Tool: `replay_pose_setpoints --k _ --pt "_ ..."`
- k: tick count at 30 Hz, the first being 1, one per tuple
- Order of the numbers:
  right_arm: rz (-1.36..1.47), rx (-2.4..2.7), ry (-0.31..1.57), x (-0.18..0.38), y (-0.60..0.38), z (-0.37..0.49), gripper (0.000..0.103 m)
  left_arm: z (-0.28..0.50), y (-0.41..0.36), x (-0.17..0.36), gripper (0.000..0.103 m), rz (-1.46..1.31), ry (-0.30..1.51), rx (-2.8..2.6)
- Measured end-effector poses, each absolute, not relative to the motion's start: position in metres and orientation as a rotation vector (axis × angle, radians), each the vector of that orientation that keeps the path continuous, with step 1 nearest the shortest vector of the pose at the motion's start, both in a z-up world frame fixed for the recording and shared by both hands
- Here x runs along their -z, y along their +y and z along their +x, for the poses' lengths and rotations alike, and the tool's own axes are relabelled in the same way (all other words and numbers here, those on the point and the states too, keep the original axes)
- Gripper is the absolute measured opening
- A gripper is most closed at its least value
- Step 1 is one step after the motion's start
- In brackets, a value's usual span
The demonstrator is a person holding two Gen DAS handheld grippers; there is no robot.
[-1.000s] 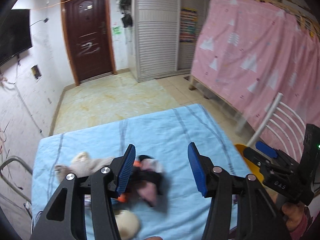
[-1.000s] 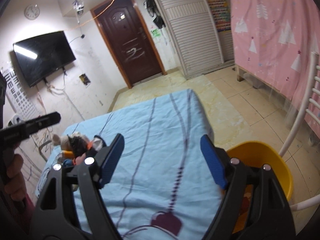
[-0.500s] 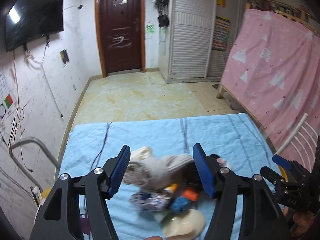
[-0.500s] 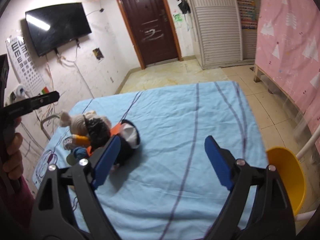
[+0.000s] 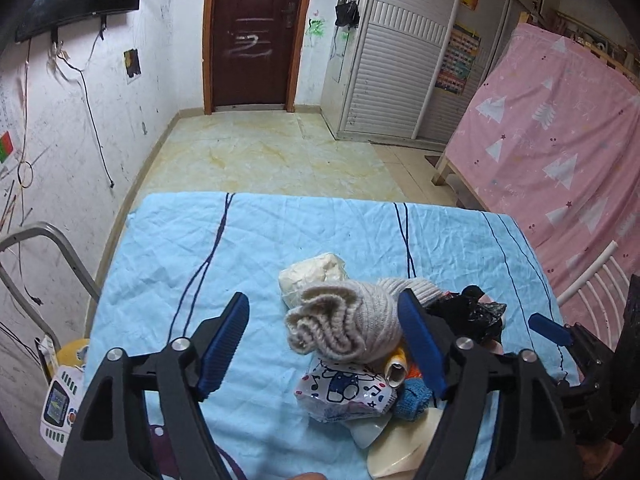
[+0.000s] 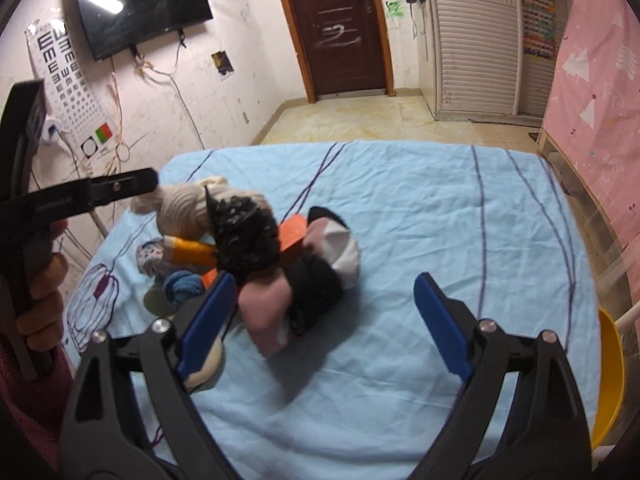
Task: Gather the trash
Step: 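Grasp the grey knit hat with the left tool while the right tool grasps the pink-black glove, then carry the hat and glove to the yellow bin and open both tools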
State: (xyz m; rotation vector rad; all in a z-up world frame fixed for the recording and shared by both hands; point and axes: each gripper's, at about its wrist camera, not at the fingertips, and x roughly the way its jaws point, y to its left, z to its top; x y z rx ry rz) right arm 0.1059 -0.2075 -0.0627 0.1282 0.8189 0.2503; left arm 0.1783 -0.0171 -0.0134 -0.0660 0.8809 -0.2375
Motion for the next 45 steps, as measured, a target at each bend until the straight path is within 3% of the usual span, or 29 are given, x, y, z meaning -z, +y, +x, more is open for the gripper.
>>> replay_pose_setpoints --k 9,11,12,13,19,21,22,24,28,45 --pt "0.095 -0.256 0.874 0.078 -0.192 0.116 0.088 0.189 -0.040 0.041 0.075 -0.020 0.913 0.279" --pt "0.093 -0.253 0.884 0.081 -0.188 0.118 0.088 0.187 -0.043 0.041 0.065 -0.015 0.902 0.288" --pt "0.093 -0.254 0.892 0.084 -0.187 0.120 0.088 0.186 -0.045 0.041 0.052 -0.011 0.903 0.294" --pt "0.093 -0.254 0.895 0.084 -0.187 0.121 0.088 0.186 -0.046 0.042 0.049 -0.011 0.905 0.301" --pt "0.096 -0.264 0.910 0.091 -0.185 0.125 0.087 0.178 -0.049 0.035 0.045 -0.004 0.882 0.298" --pt "0.106 -0.275 0.909 0.091 -0.187 0.124 0.068 0.175 -0.047 0.030 0.045 -0.014 0.872 0.303" --pt "0.107 -0.277 0.906 0.091 -0.187 0.123 0.066 0.173 -0.048 0.026 0.045 -0.019 0.861 0.307" --pt "0.113 -0.298 0.907 0.090 -0.187 0.121 0.050 0.169 -0.047 0.019 0.045 -0.021 0.842 0.310" --pt "0.111 -0.297 0.894 0.088 -0.190 0.113 0.046 0.160 -0.049 0.003 0.045 -0.025 0.801 0.311" --pt "0.169 -0.237 0.759 0.055 -0.246 0.071 0.046 0.132 -0.070 -0.033 0.045 0.008 0.724 0.316"
